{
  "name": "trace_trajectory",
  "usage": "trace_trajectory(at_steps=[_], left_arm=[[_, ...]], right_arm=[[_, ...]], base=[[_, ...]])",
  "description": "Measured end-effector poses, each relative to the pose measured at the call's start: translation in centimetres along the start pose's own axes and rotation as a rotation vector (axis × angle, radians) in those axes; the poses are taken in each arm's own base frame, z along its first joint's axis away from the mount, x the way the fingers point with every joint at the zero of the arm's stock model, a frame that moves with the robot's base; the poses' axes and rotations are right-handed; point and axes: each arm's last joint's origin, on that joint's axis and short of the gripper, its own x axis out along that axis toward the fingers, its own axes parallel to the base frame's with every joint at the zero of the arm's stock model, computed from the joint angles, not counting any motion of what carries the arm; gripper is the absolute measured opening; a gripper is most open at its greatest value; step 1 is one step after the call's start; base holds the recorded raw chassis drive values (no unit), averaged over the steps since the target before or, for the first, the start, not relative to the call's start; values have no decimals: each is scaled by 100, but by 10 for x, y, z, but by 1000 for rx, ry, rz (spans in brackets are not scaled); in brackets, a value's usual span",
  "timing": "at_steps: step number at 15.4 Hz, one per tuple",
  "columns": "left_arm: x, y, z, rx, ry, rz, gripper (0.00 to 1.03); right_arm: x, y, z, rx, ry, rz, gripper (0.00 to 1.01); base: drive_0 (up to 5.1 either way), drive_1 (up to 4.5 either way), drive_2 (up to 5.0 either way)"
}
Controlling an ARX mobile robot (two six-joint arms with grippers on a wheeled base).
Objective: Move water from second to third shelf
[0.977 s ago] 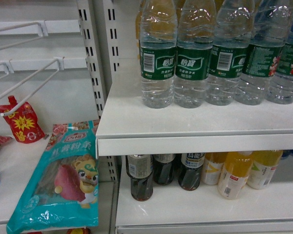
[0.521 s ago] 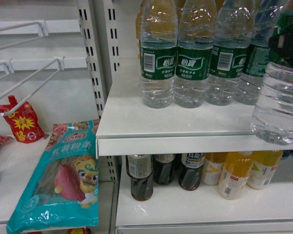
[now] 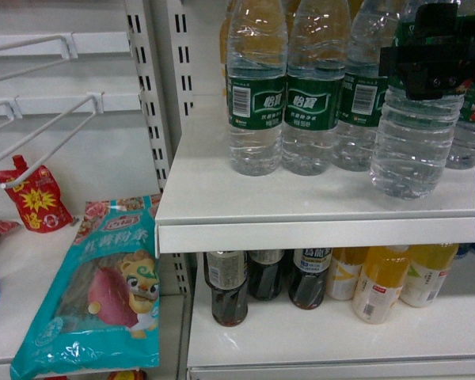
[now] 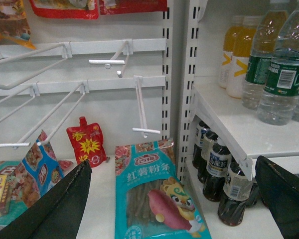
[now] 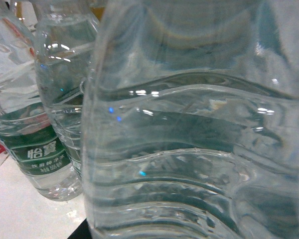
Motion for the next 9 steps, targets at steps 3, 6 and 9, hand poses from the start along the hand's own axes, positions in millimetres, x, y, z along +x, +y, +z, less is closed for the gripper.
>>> trace_trajectory(at_steps=[3,6,9], left_arm=[[0,0,0,0,0,0,98],[0,0,0,0,0,0,98],[0,0,0,0,0,0,98]], right_arm=[[9,1,-10,2,30,-7,42],[10,2,-10,2,19,-12,42],[15,2,-13,3,13,-12,42]], base=[[0,0,0],[0,0,0],[0,0,0]])
